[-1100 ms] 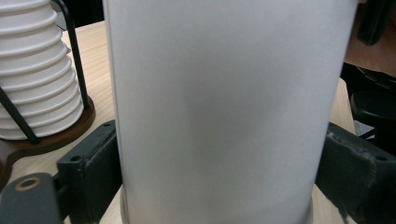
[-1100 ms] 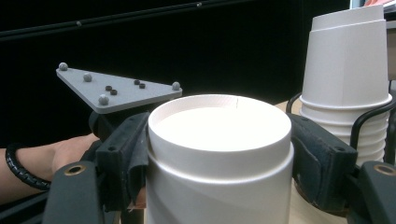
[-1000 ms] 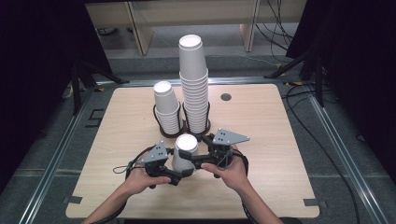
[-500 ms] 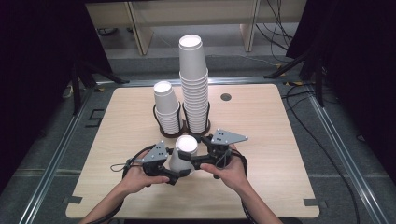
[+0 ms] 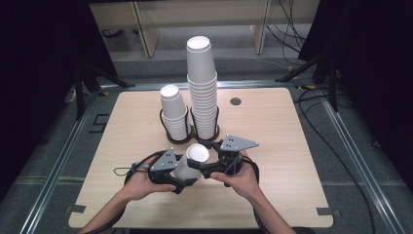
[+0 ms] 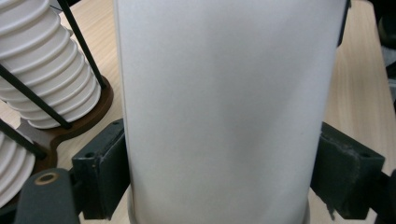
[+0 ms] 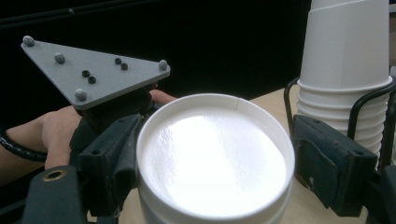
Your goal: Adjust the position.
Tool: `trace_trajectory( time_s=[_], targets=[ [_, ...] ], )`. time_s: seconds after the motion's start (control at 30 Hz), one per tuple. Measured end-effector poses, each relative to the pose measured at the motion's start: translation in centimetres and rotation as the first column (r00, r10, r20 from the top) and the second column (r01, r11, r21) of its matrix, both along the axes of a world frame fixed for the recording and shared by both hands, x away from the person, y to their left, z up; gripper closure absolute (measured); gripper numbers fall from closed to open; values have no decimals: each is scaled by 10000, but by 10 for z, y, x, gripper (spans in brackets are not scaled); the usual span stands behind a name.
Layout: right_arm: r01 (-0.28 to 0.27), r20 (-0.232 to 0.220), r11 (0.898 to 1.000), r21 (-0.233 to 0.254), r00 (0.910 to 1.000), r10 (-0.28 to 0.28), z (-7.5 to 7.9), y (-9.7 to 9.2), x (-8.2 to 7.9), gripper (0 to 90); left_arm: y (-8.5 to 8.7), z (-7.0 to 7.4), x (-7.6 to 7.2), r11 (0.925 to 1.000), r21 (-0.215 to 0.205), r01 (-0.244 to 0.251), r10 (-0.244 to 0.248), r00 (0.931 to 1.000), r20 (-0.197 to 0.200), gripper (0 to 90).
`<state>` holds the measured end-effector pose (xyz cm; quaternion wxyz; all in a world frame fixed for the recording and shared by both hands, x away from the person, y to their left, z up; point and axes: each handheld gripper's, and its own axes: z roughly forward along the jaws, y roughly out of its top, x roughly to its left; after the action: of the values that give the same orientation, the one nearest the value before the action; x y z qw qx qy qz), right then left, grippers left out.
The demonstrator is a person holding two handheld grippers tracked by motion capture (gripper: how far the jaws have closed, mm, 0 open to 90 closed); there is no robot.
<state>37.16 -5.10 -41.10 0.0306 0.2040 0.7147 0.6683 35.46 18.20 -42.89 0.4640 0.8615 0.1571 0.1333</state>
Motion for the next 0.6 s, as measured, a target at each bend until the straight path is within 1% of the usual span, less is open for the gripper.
trace_trajectory(
  time_s=[0.03, 0.07, 0.1, 0.13, 0.17, 0.2, 0.23, 0.27, 0.3, 0.33, 0.37, 0.4, 0.43, 0.47, 0.5, 0.53, 0.57, 0.6],
  targets=[
    [-50, -118, 10000, -3, 9999, 50, 0, 0, 0, 199, 0, 0, 0, 9999, 77, 68, -68, 10000, -54, 158],
    [-22, -60, 10000, -11, 10000, 22, 0, -1, 0, 199, 0, 0, 0, 9992, 403, 54, -55, 10000, 39, 159],
    [49, 78, 10000, -27, 10000, -48, 0, -1, 1, 199, 0, 0, 1, 9990, 433, 68, -70, 10000, 35, 160],
    [33, 44, 10000, -2, 10000, -33, 0, -2, 1, 199, 0, 0, 0, 9986, 535, 33, -36, 10000, 67, 160],
    [33, 132, 10000, -57, 9999, -32, 0, -3, 2, 199, 1, 0, 1, 9971, 758, 67, -75, 9999, 107, 161],
    [1, -72, 9999, -151, 10000, -2, 0, -4, 1, 199, 2, 2, 2, 9941, 1073, 136, -157, 9997, 195, 162],
    [30, -13, 9996, -263, 10000, -30, 0, -5, 1, 199, 2, 2, 2, 9938, 1109, 93, -113, 9998, 174, 163],
    [46, 13, 9995, -308, 10000, -46, 0, -6, 1, 199, 2, 3, 2, 9917, 1276, 135, -155, 9998, 142, 165],
    [63, 119, 9998, -214, 9999, -61, -1, -6, 2, 199, 2, 3, 2, 9901, 1397, 128, -159, 9996, 212, 165],
    [48, 106, 9995, -307, 9999, -45, -1, -7, 2, 199, 3, 4, 2, 9868, 1614, 113, -159, 9995, 275, 166],
    [0, -109, 9995, -323, 9999, -3, 0, -8, 0, 199, 4, 4, 3, 9843, 1763, 105, -175, 9991, 378, 167],
    [93, -19, 9995, -306, 10000, -93, -1, -9, 1, 199, 4, 4, 3, 9823, 1870, 111, -202, 9987, 468, 168],
    [152, 40, 9997, -171, 9999, -151, -1, -10, 0, 199, 3, 4, 2, 9812, 1930, 96, -206, 9983, 546, 168],
    [45, -65, 9995, -309, 10000, -47, 0, -11, 0, 199, 4, 5, 2, 9763, 2161, 134, -264, 9980, 572, 169],
    [50, -155, 9994, -331, 9999, -55, 0, -12, -1, 199, 4, 6, 3, 9717, 2354, 191, -337, 9977, 584, 169],
    [115, 96, 9995, -293, 9999, -112, 0, -13, -1, 199, 5, 7, 3, 9690, 2459, 224, -386, 9974, 615, 169],
    [58, 5, 9996, -281, 10000, -58, 0, -14, -1, 199, 5, 8, 3, 9661, 2567, 260, -432, 9972, 618, 170],
    [176, 51, 9996, -213, 9998, -175, 0, -14, -1, 199, 6, 7, 3, 9657, 2583, 260, -446, 9968, 665, 171]
  ],
)
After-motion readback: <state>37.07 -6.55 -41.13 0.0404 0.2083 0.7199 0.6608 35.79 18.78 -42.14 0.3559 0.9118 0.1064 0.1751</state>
